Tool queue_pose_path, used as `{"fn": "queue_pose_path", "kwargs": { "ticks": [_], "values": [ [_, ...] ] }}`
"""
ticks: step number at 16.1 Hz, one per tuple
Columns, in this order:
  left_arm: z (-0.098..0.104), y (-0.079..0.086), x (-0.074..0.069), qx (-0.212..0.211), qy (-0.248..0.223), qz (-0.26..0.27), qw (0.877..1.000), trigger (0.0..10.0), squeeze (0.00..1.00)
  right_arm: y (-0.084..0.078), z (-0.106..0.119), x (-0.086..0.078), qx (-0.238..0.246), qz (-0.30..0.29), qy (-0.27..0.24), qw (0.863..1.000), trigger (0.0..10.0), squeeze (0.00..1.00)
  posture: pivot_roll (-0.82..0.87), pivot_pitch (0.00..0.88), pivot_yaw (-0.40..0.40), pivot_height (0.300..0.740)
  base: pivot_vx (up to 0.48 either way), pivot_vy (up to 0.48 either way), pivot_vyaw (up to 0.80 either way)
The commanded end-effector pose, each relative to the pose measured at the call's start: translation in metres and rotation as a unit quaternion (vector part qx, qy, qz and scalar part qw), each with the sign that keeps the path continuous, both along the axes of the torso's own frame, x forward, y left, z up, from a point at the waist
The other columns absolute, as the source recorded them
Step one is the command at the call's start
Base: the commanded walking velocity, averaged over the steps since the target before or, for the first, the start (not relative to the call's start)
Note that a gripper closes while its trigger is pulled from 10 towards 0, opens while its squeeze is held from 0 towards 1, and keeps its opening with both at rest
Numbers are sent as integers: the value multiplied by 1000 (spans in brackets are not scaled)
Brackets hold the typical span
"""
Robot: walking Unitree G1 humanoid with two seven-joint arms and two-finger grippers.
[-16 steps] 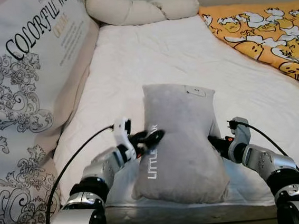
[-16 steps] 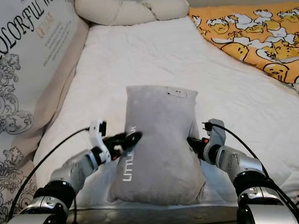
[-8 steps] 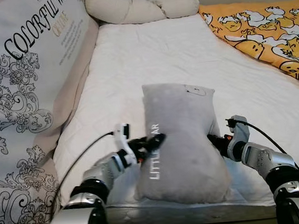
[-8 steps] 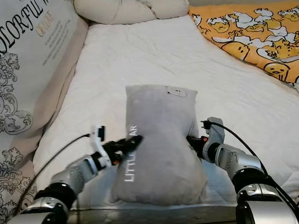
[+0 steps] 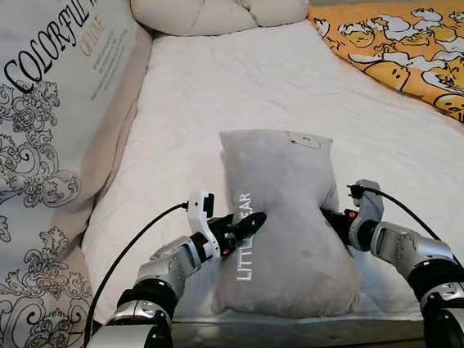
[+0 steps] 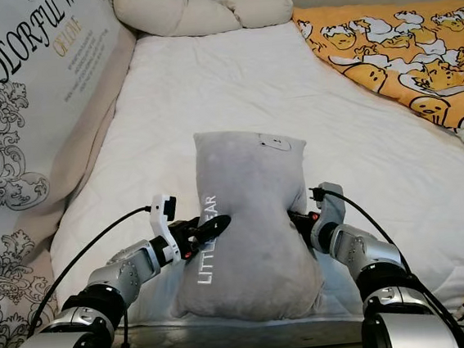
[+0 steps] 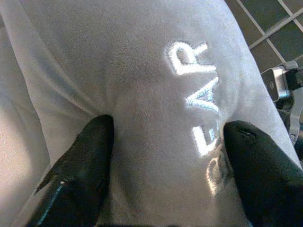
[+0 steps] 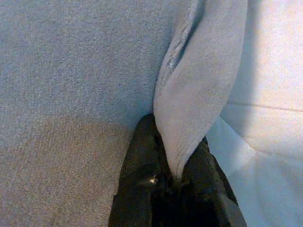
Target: Clean up the room
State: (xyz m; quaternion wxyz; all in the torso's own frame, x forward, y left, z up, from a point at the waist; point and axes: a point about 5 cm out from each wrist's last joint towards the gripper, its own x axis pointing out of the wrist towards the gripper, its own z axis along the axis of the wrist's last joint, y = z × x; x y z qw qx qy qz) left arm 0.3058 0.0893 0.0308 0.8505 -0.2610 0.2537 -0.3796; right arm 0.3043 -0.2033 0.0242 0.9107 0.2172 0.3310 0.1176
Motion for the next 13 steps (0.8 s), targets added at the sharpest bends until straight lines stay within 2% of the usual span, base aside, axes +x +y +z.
{"fn": "queue_pose_path", "kwargs": {
  "ticks": [1, 5, 10, 13],
  "values": [
    [-1, -8, -3, 2, -2, -14, 1000, 0, 0, 6, 3, 2, 10, 1, -14, 1000, 0, 0, -116, 0, 32, 740, 0, 0, 0],
    [-6, -10, -5, 48, -14, -14, 999, 0, 0, 13, 2, 1, 15, 1, -23, 1000, 0, 0, -105, 0, 26, 740, 0, 0, 0],
    [4, -10, 2, 58, -55, -11, 997, 0, 0, 17, 12, 5, 12, -9, -61, 998, 0, 0, -86, 0, 19, 740, 0, 0, 0],
    [15, -9, 9, 61, -91, 0, 994, 0, 0, 27, 26, 8, 7, -3, -101, 995, 0, 0, -71, 0, 14, 740, 0, 0, 0]
  ]
}}
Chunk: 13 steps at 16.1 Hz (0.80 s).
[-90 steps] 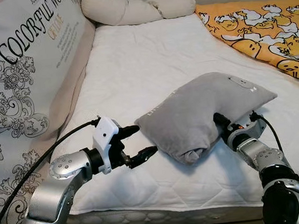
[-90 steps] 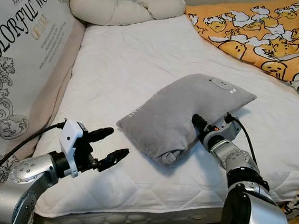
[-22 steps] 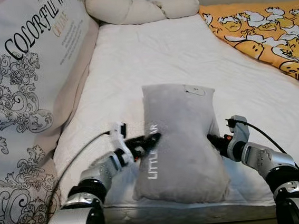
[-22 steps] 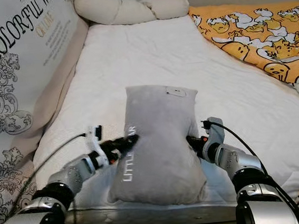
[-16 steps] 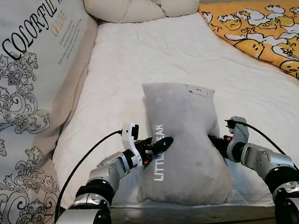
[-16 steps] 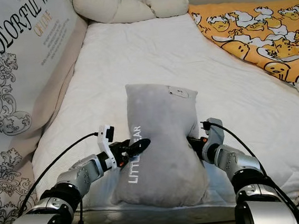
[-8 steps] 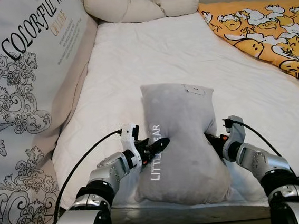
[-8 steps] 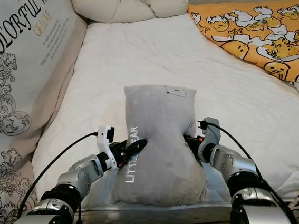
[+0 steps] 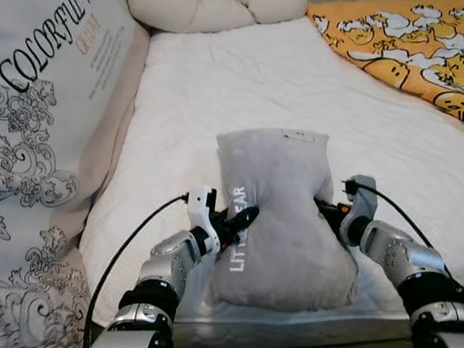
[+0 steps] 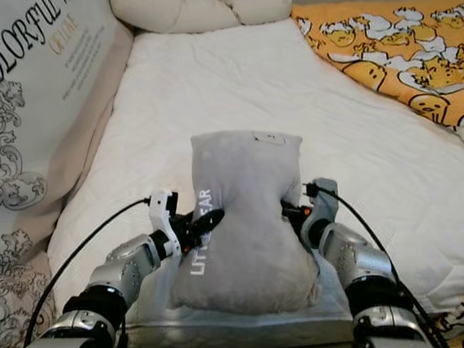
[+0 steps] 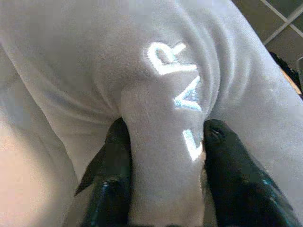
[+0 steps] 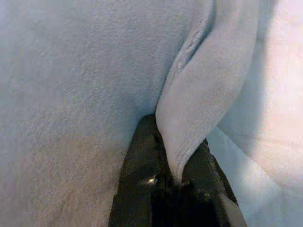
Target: Clean up the room
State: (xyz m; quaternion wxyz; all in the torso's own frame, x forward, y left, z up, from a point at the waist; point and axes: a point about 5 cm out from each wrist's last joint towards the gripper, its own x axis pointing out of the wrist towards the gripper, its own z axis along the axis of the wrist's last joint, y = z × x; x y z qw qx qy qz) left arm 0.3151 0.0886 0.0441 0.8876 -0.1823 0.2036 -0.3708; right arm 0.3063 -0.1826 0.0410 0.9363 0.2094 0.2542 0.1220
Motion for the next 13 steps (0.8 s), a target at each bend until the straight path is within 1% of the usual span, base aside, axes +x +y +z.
{"fn": "queue_pose_path", "kwargs": {
  "ticks": [1, 2, 3, 4, 5, 6, 7, 8, 9, 10, 12, 13],
  "values": [
    [14, -7, 6, 4, -43, -5, 999, 0, 0, 10, 23, 10, 8, 4, -58, 998, 0, 0, -65, 0, 12, 740, 0, 0, 0],
    [27, -6, 10, 5, -77, -3, 997, 0, 0, 14, 37, 12, 9, 0, -92, 996, 0, 0, -63, 0, 13, 740, 0, 0, 0],
    [33, -6, 11, 4, -94, -3, 996, 0, 0, 15, 42, 12, 10, -2, -107, 994, 0, 0, -62, 0, 14, 740, 0, 0, 0],
    [54, -5, 13, 3, -140, 6, 990, 0, 0, 19, 60, 13, 6, -11, -148, 989, 0, 0, -58, 0, 14, 740, 0, 0, 0],
    [72, -4, 12, 22, -186, 8, 982, 0, 0, 22, 75, 12, -1, -27, -186, 982, 0, 0, -52, 0, 13, 740, 0, 0, 0],
    [79, -3, 11, 30, -203, 11, 979, 0, 0, 23, 79, 11, -7, -34, -197, 980, 0, 0, -46, 0, 10, 740, 0, 0, 0],
    [90, -1, 8, 33, -226, 26, 973, 0, 0, 26, 78, 6, -18, -41, -206, 977, 0, 0, -43, 0, 9, 740, 0, 0, 0],
    [94, 0, 7, 34, -232, 35, 971, 0, 0, 27, 76, 4, -23, -47, -206, 977, 0, 0, -40, 0, 8, 740, 0, 0, 0],
    [95, 3, 7, 31, -229, 58, 971, 0, 0, 28, 69, 1, -25, -54, -196, 979, 0, 0, -33, 0, 5, 740, 0, 0, 0],
    [90, 6, 4, 44, -221, 74, 971, 0, 0, 31, 66, -3, -23, -63, -193, 979, 0, 0, -28, 0, 2, 740, 0, 0, 0],
    [85, 7, -2, 64, -211, 85, 972, 0, 0, 34, 68, -7, -17, -72, -197, 978, 0, 0, -24, 0, 0, 740, 0, 0, 0],
    [86, 7, -4, 68, -212, 88, 971, 0, 0, 35, 69, -8, -18, -75, -199, 977, 0, 0, -24, 0, 0, 740, 0, 0, 0]
  ]
}}
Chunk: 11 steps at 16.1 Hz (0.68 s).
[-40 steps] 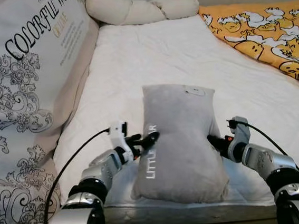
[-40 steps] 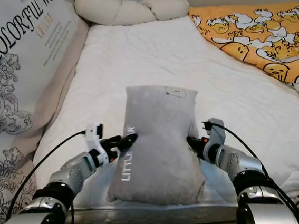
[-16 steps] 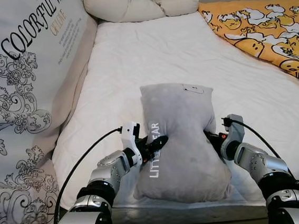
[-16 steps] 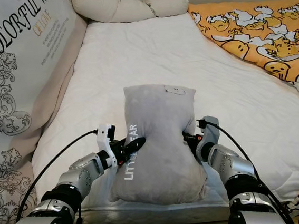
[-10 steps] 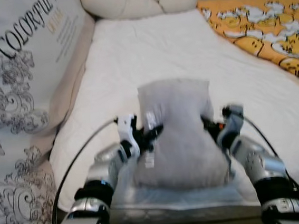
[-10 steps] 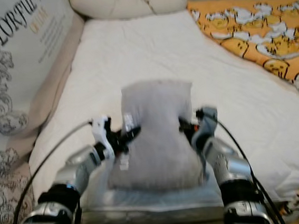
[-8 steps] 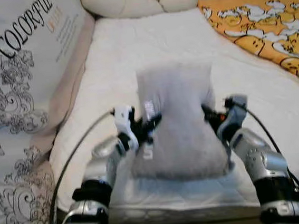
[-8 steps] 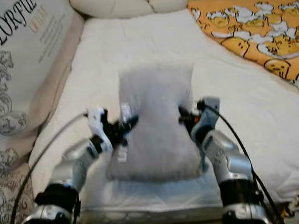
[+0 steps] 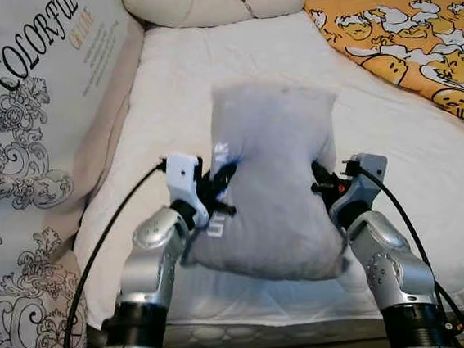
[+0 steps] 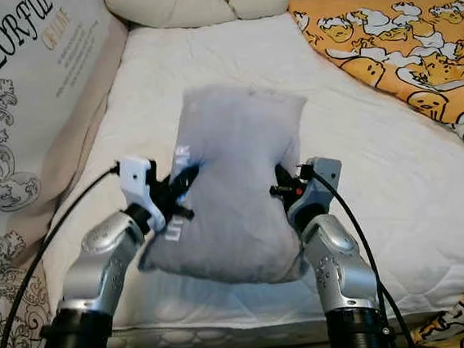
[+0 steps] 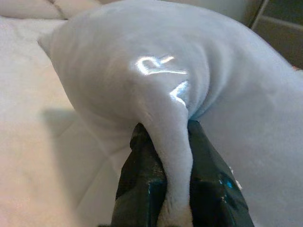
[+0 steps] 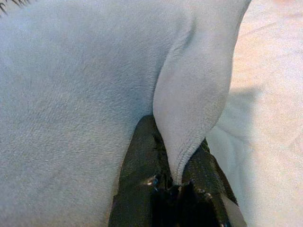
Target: Clean up the room
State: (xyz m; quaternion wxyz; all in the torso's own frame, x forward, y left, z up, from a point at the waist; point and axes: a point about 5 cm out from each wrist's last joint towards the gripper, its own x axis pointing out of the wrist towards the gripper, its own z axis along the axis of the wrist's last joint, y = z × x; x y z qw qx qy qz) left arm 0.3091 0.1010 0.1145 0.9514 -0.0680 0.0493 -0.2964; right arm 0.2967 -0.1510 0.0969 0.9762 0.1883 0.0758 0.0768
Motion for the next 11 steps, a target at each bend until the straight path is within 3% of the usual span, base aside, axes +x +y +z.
{"fn": "queue_pose_path", "kwargs": {
  "ticks": [1, 4, 5, 6, 11],
  "values": [
    [17, -5, 0, 1, -30, 6, 1000, 0, 0, 5, 14, 0, -1, -1, -34, 999, 0, 0, -21, 0, 0, 740, 0, 0, 0],
    [16, -2, -1, 27, -44, 38, 998, 0, 0, 5, 16, -2, -4, -19, -41, 999, 0, 0, -24, 0, 1, 740, 0, 0, 0],
    [18, 1, 1, 39, -55, 75, 995, 10000, 0, 4, 16, -2, -35, -32, -37, 998, 4745, 0, -27, 0, 3, 740, 0, 0, 0],
    [18, 2, 3, 58, -56, 96, 992, 10000, 0, 4, 14, -3, -38, -43, -32, 998, 10000, 0, -23, 0, 2, 740, 0, 0, 0],
    [22, 4, 6, 91, -78, 110, 987, 10000, 0, 7, 14, -2, -52, -50, -28, 997, 10000, 0, -19, 0, 2, 740, 0, 67, 0]
  ]
}}
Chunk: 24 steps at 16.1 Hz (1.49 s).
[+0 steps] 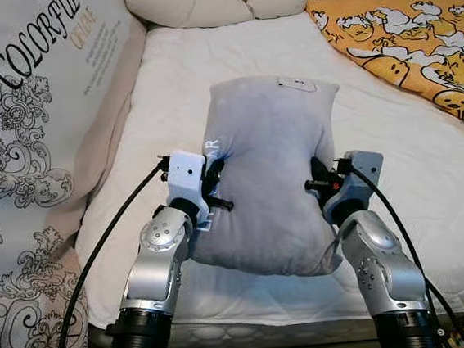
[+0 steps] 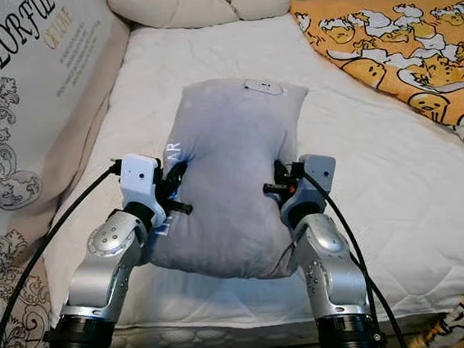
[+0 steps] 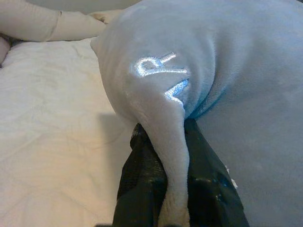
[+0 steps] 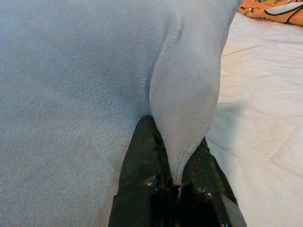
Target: Clean up the room
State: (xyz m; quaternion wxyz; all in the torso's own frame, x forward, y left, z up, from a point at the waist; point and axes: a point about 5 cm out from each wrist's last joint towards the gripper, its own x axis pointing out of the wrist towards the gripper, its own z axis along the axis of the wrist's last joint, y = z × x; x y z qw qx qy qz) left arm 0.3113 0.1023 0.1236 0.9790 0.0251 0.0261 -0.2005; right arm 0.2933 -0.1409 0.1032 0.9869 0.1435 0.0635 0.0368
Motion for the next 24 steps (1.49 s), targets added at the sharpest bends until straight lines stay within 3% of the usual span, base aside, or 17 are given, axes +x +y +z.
{"fn": "queue_pose_path", "kwargs": {
  "ticks": [1, 17, 24],
  "values": [
    [14, 2, 4, 7, -35, 11, 999, 10000, 0, -2, 8, 2, -5, -9, -20, 1000, 10000, 0, -17, 0, -1, 740, 0, 334, 0],
    [15, 6, 8, 59, -42, 18, 997, 10000, 0, 2, -1, 2, -8, 2, 3, 1000, 10000, 0, -9, 0, 0, 740, 0, 376, 0],
    [22, -4, 16, 70, -58, 0, 996, 10000, 0, -9, -3, 6, -19, -21, 9, 1000, 10000, 0, -8, 0, 7, 740, 0, 0, 0]
  ]
}}
